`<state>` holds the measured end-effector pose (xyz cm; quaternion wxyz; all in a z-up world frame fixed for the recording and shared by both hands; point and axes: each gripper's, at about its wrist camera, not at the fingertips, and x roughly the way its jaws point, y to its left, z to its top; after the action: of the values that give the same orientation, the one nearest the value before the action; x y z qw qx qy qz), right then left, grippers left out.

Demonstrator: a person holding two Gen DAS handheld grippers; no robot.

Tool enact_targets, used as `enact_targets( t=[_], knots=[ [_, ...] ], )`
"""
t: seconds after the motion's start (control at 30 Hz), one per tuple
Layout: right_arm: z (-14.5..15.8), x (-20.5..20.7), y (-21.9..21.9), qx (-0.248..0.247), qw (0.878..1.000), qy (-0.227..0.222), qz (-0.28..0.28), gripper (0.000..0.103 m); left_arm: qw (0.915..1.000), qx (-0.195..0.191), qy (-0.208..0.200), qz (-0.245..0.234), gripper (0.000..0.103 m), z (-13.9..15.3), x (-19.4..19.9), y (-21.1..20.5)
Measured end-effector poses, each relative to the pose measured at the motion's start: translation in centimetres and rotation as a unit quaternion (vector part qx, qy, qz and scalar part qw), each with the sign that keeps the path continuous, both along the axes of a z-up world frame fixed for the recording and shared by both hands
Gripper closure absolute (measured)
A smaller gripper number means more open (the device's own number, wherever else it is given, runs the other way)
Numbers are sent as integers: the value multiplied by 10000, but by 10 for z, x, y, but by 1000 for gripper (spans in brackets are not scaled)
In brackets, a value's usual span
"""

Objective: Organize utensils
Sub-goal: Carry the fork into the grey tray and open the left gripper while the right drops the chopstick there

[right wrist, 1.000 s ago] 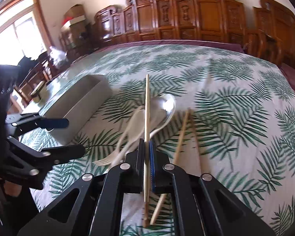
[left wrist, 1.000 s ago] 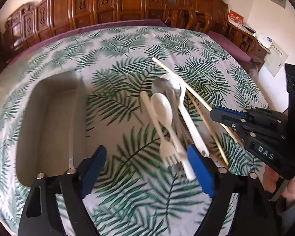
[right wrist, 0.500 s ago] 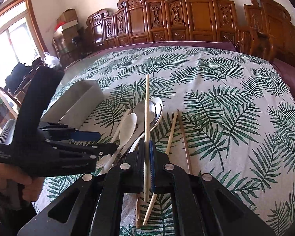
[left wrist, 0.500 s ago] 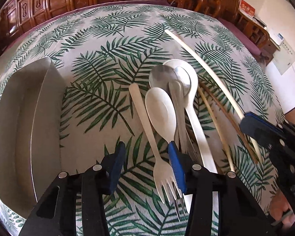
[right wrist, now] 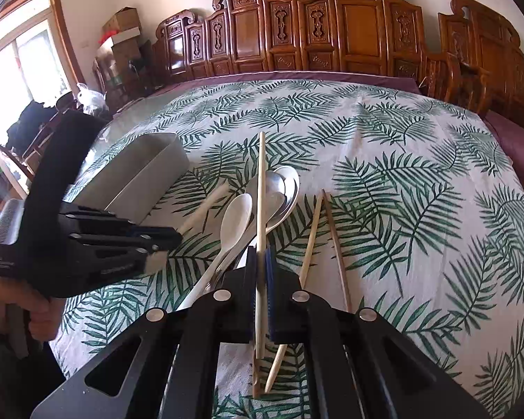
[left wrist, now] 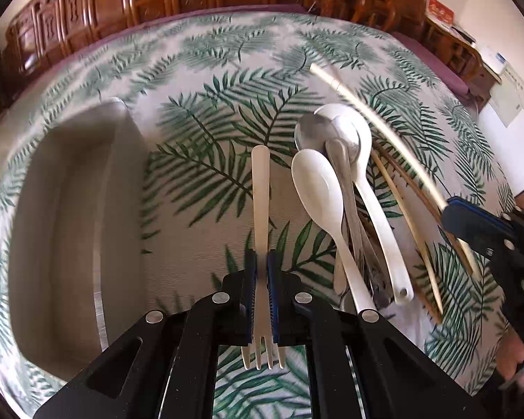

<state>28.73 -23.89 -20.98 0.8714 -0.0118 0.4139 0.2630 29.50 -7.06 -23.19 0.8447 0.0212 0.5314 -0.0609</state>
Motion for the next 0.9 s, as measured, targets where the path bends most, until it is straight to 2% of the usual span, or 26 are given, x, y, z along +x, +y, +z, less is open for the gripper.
enact_targets(
  t=[0.2,0.4,0.77,0.9],
  knots=[
    [-1,-6,12,29,10000,93,4,97,9986,85,-446,-277,98,29,-21,9],
    [10,-20,33,46,9999,-27,145,97,9967,-163,-720,-323,98,53,-29,34],
    [21,-35,58,37,9997,-63,226,97,9931,-109,-1141,-240,97,66,-32,75],
    [23,-38,65,37,9997,-64,240,97,9939,-239,-1077,-77,97,59,-26,94]
  ],
)
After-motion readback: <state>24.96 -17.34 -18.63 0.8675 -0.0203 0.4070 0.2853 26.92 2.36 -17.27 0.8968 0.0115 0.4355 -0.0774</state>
